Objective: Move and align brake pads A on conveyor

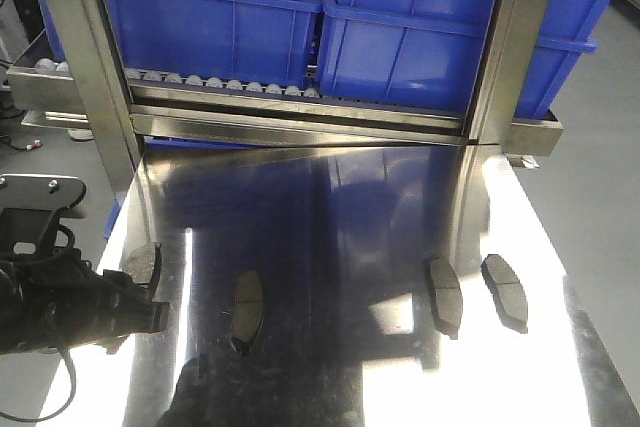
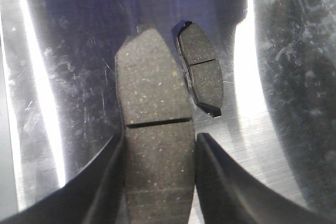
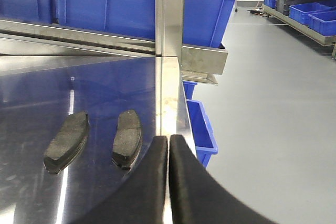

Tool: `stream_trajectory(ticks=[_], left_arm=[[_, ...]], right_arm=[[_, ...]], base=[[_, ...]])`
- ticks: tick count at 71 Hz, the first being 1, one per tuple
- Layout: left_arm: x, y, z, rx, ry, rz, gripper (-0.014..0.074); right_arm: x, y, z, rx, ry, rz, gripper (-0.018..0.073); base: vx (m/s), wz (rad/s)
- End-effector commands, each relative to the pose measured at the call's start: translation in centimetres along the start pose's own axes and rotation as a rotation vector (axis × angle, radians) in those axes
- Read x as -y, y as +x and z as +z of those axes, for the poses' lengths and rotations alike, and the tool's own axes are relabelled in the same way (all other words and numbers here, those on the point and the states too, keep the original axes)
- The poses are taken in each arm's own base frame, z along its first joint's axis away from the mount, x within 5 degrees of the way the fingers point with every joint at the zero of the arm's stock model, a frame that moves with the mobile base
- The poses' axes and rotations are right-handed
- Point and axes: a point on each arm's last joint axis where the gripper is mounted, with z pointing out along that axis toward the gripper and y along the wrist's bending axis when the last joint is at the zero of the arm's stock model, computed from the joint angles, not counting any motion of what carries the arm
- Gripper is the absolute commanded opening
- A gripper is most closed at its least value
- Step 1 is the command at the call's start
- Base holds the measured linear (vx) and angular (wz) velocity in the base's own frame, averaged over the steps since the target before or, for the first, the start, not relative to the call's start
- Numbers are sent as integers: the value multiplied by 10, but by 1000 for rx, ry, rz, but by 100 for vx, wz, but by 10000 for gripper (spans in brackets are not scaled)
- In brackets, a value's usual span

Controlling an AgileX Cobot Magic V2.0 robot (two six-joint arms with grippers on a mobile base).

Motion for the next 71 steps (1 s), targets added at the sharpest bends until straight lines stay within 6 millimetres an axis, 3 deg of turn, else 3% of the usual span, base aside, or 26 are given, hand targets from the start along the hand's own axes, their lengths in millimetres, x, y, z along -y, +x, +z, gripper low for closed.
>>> stream_trajectory(ticks=[1, 48, 58, 71], left_arm=[[5, -13, -11, 110, 45, -2, 118], [5, -13, -11, 110, 45, -2, 118], [5, -13, -11, 110, 45, -2, 118], [5, -13, -11, 110, 45, -2, 118]], right_arm=[[0, -5, 0, 68, 0, -10, -8], [0, -12, -1, 97, -2, 3, -4], [2, -46, -12, 164, 4, -6, -3], [5, -113, -21, 177, 17, -34, -2]], base=[[0, 0], [0, 0], [0, 0], [0, 0]])
